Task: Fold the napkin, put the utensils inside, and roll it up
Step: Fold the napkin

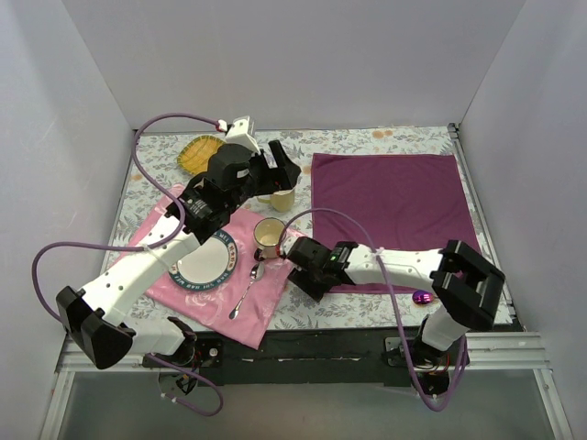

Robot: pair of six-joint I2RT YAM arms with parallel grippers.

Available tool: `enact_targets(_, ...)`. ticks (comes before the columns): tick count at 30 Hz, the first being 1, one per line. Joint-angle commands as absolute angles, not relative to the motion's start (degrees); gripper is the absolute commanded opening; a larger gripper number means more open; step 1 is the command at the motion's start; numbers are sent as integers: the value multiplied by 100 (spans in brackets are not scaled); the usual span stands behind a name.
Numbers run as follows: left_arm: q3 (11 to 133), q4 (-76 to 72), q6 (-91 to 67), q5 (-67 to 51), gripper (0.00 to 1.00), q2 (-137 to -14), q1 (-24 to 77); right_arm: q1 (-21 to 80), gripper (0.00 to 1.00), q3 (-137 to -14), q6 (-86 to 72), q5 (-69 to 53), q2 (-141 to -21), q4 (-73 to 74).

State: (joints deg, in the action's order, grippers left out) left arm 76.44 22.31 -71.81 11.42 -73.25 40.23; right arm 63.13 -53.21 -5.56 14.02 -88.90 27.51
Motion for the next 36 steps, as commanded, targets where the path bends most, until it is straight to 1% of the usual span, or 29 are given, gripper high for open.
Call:
enact_targets(1,7532,2320,-7119,1169,82,-7102,3981,6713,65,-5853,-281,1634,-9386,3014)
enact_targets(7,7515,2285,-7110,1134,82,-7128,3973,6925,60,-5880,-387,2240,-9554,3006)
enact_targets(10,7515,2276,-7102,1090,82,-7145,3973,6970,58,-5880,-369,2311,-9615,2971)
enact_targets(12,7506,2259,-7102,1081,82,-7163,3964,6987,53,-5871,-369,2338,-9659,2927)
enact_targets(13,7506,2250,-7102,1072,82,-7172,3964,6987,47,-5854,-378,2320,-9668,2883)
enact_targets(15,7497,2267,-7093,1063,82,-7180,3973,6987,39,-5871,-395,2294,-9721,2848)
enact_targets(16,7497,2259,-7084,1063,82,-7172,3964,6987,29,-5897,-413,2294,-9738,2848)
enact_targets(18,7523,2285,-7075,1090,81,-7172,3973,6987,14,-5959,-579,2407,-9747,2918)
enact_targets(19,7532,2294,-7075,1099,82,-7163,3964,6996,2,-5994,-676,2704,-9730,2988)
enact_targets(21,7558,2312,-7040,1142,82,-7163,3964,6996,1,-6126,-1183,3205,-9598,3260)
enact_targets(22,7567,2312,-7014,1160,82,-7172,3964,6987,1,-6161,-1439,4078,-9537,3417)
enact_targets(24,7576,2320,-7014,1195,81,-7172,3973,6874,1,-6266,-2158,5162,-9440,4049)
enact_targets(25,7567,2312,-7014,1178,82,-7172,3964,6751,1,-6301,-2806,5890,-9431,4226)
enact_targets(26,7567,2294,-7014,1160,81,-7198,3964,6358,1,-6363,-3143,6141,-9474,4410)
enact_targets(27,7559,2285,-7040,1091,82,-7207,3964,6128,1,-6520,-3442,6387,-9518,4847)
enact_targets(28,7550,2259,-7066,1046,82,-7216,3964,5900,1,-6565,-3967,6825,-9562,4965)
enact_targets(29,7541,2250,-7084,985,82,-7225,3964,5480,1,-6609,-4025,7038,-9658,5009)
enact_targets(30,7524,2224,-7101,932,82,-7233,3964,5302,1,-6688,-4069,7266,-9711,5036)
enact_targets(31,7506,2224,-7119,845,82,-7242,3964,5135,1,-6732,-4104,7747,-9773,5027)
enact_targets(32,7462,2215,-7128,800,81,-7242,3964,4802,1,-6759,-4078,7952,-9887,4975)
enact_targets(34,7409,2232,-7137,765,81,-7260,3973,4449,1,-6846,-3798,8347,-10019,4564)
enact_targets(36,7348,2250,-7102,765,81,-7312,3964,3992,1,-6986,-3569,8490,-10239,4456)
